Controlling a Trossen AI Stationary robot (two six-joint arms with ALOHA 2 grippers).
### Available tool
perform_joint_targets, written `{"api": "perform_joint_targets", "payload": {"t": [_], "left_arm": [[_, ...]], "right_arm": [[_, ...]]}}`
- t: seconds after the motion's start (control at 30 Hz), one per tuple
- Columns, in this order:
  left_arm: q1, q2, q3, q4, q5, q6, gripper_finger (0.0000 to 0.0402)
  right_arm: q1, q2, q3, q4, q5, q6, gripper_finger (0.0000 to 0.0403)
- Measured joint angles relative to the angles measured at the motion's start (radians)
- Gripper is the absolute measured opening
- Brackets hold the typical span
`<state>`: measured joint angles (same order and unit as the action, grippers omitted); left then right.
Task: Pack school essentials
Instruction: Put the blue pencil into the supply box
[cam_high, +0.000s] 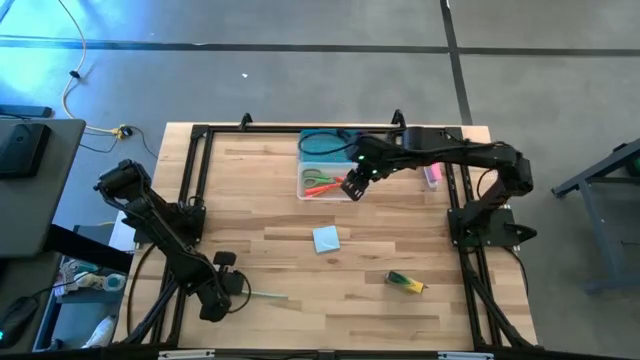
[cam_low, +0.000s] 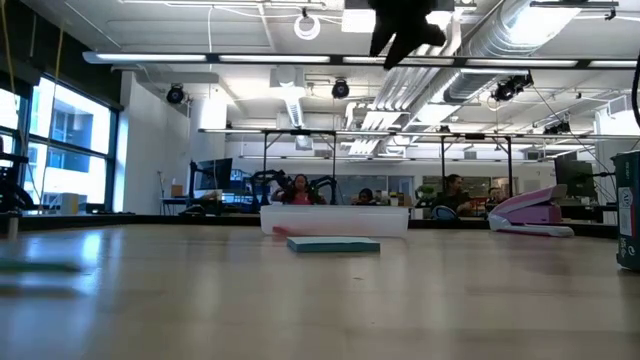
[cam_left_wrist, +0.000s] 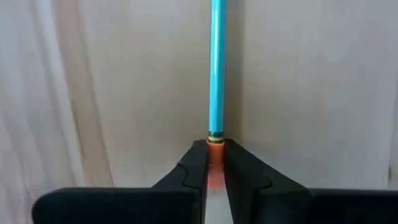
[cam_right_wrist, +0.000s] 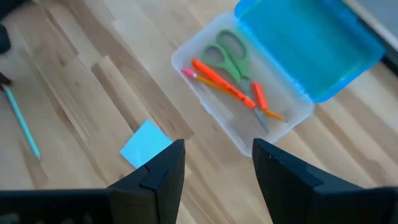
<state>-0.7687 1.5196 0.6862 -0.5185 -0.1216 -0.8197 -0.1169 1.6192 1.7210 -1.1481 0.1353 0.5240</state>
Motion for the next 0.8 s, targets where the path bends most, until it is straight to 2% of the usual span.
{"api": "perform_joint_targets", "payload": {"t": [0.13, 0.2, 0.37, 0.6, 0.8], "left_arm": [[0.052, -0.052, -0.001, 0.014, -0.129, -0.032, 0.0018], [0.096, -0.084, -0.001, 0.017, -0.155, -0.028, 0.0015], [0.282, -0.166, 0.024, 0.021, -0.213, 0.122, 0.0018], [0.631, -0.201, 0.105, 0.059, -0.202, 0.446, 0.0018], [0.91, -0.194, 0.167, 0.182, -0.08, 0.734, 0.0018]], "right_arm": [[0.0, -0.075, 0.0, -0.016, 0.044, 0.006, 0.0177], [0.0, -0.107, 0.0, -0.024, 0.072, 0.025, 0.0177], [0.0, -0.175, 0.0, -0.023, 0.101, 0.046, 0.0177], [0.0, -0.21, 0.0, -0.023, 0.145, 0.071, 0.0177], [0.0, -0.205, 0.0, -0.026, 0.213, 0.079, 0.0177]]}}
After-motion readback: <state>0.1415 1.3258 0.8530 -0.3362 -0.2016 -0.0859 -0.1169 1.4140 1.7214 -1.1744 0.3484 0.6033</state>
